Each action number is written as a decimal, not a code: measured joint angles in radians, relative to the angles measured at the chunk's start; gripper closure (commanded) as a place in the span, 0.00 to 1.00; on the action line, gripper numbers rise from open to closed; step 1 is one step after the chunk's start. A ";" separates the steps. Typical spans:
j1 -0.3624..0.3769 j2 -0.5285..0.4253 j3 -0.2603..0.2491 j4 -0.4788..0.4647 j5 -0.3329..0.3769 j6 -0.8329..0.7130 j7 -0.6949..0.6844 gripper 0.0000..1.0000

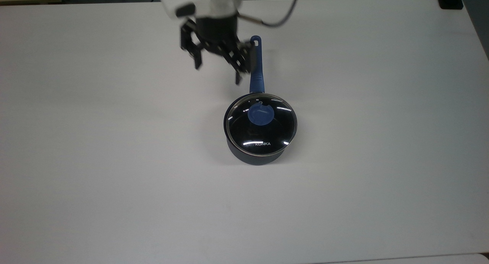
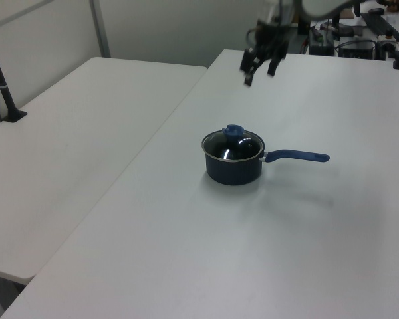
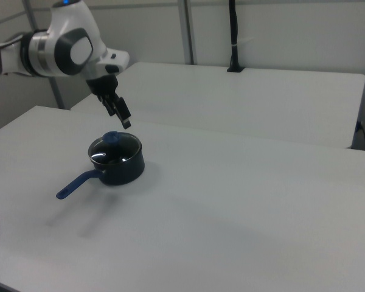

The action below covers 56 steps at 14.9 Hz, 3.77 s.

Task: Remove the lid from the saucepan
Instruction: 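Lower the open gripper over the blue knob of the glass lid, then close the gripper on the blue lid knob, then lift the glass lid up off the saucepan rim, then carry the lid beside the saucepan and lower it onto the table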

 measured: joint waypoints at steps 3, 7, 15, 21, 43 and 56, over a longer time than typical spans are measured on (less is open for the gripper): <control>0.032 0.086 0.001 0.002 0.000 0.071 0.071 0.00; 0.061 0.163 0.001 0.004 0.000 0.170 0.168 0.00; 0.071 0.186 0.055 0.024 0.000 0.184 0.234 0.00; 0.073 0.208 0.069 0.024 -0.010 0.184 0.240 0.15; -0.094 -0.029 0.067 0.018 -0.020 -0.184 -0.299 0.36; -0.400 -0.068 0.058 -0.478 -0.094 0.151 -0.691 0.27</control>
